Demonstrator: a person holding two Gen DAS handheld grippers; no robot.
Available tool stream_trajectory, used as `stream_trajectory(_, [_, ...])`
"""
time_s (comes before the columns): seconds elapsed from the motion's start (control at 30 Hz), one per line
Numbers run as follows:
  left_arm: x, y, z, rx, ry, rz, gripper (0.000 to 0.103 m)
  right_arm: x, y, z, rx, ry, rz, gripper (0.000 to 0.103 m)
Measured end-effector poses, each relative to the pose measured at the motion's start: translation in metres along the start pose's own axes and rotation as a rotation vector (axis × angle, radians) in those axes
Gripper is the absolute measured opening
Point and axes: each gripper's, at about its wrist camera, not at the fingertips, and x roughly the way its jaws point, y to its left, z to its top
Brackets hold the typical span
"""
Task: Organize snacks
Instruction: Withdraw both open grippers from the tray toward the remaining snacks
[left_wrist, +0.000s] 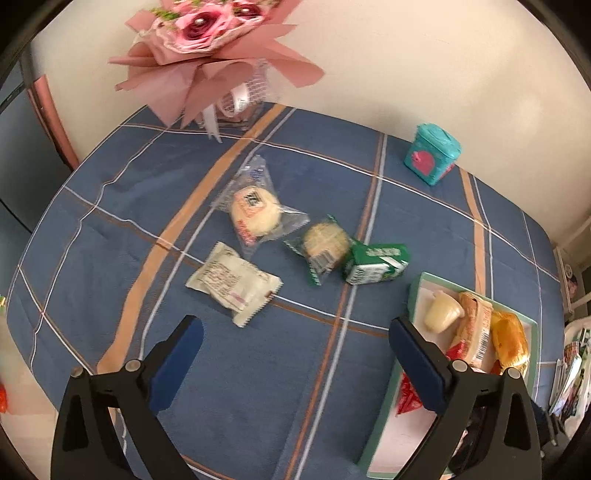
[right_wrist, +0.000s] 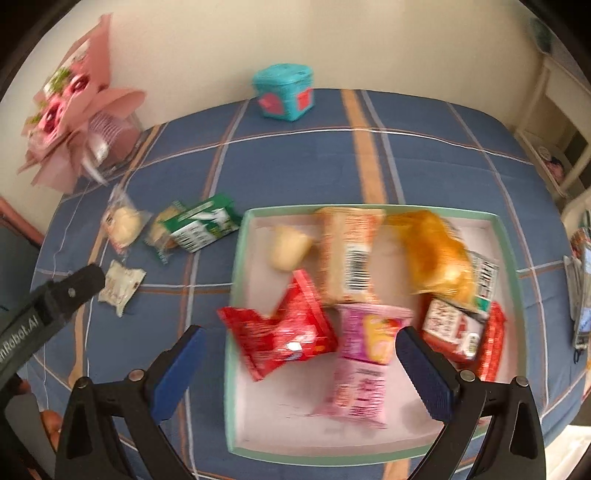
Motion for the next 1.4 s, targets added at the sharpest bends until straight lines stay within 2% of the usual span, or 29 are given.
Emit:
stream_trajectory(0.1, [-0.001, 0.014, 0.004, -0.027, -0.01, 0.014, 0.101, 0.004, 0.02, -0.002, -0.037, -0.003, 0.004, 0.103])
stream_trajectory(0.33, [-0.002, 0.045, 0.013, -0.052, -0.042, 0.098, 0.1, 0.012, 0.061, -0.009, -0.109, -0.006, 0.041, 0.103])
stream_trajectory(0.47, [-0.003, 0.059, 0.016, -0.07, -0.06, 0.132, 0.1, 0.018, 0.078, -0.009, -0.119, -0.004, 0.089, 0.103])
stream_trajectory(0.6, [-0.004, 0.069, 0.021, -0.079, -0.085, 0.161, 0.1, 0.023, 0.085, -0.006, -0.101, -0.012, 0.094, 0.103])
stream_trajectory(0.77, [-0.001, 0.076, 0.029, -0.076, -0.082, 0.142, 0.1, 0.025, 0.084, 0.006, -0.086, -0.048, 0.069, 0.103])
stream_trajectory(0.93, [0.009, 0.081, 0.035, -0.09, -0.072, 0.095, 0.1, 0.02, 0.081, 0.023, -0.064, -0.092, 0.14, 0.103])
stream_trajectory(1.1, [0.028, 0.079, 0.04, -0.077, -0.057, 0.082, 0.101, 0.025, 0.083, 0.036, -0.067, -0.102, 0.139, 0.103])
stream_trajectory(1.23, [0.05, 0.081, 0.042, -0.099, -0.021, 0.052, 0.101, 0.035, 0.085, 0.046, -0.055, -0.108, 0.163, 0.103])
stream_trajectory(1.4, [0.082, 0.081, 0.04, -0.132, 0.081, 0.017, 0.101, 0.054, 0.094, 0.053, -0.093, -0.105, 0.126, 0.1])
